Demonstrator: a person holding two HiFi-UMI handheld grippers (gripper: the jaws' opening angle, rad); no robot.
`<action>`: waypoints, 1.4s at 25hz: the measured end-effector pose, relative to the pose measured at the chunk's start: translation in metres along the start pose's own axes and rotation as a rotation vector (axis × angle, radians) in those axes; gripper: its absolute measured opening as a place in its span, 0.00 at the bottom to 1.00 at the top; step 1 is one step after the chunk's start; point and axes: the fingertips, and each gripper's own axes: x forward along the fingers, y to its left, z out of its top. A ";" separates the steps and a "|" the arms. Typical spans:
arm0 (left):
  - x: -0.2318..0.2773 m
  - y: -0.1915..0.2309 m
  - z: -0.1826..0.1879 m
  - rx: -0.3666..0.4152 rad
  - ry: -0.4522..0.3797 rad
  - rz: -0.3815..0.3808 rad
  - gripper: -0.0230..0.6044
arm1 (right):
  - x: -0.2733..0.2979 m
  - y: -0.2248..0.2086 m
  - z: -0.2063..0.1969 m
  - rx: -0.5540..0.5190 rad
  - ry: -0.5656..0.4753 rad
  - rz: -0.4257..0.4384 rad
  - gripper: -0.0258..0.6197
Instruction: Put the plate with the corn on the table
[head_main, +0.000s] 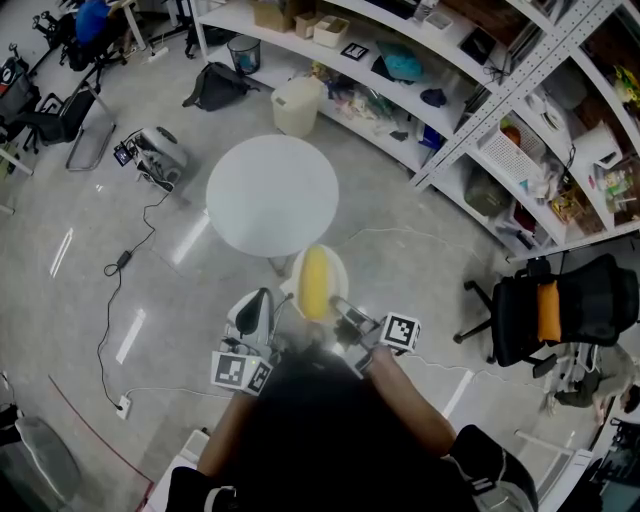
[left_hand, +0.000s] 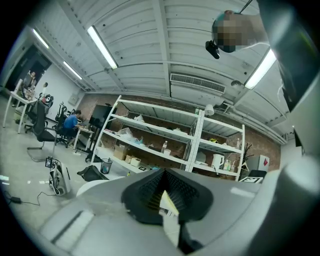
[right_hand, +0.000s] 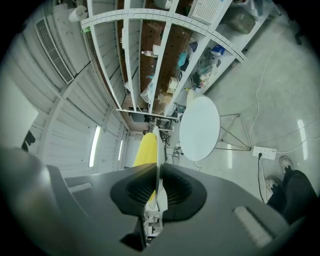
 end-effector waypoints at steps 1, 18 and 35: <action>0.001 -0.001 0.000 0.000 -0.001 0.001 0.04 | -0.001 -0.001 0.001 -0.001 0.002 -0.002 0.10; 0.023 -0.022 0.003 0.005 -0.032 0.057 0.04 | -0.018 -0.006 0.030 -0.003 0.039 -0.017 0.10; 0.052 0.006 0.021 0.010 -0.048 -0.019 0.04 | 0.013 0.000 0.042 -0.021 -0.025 0.003 0.10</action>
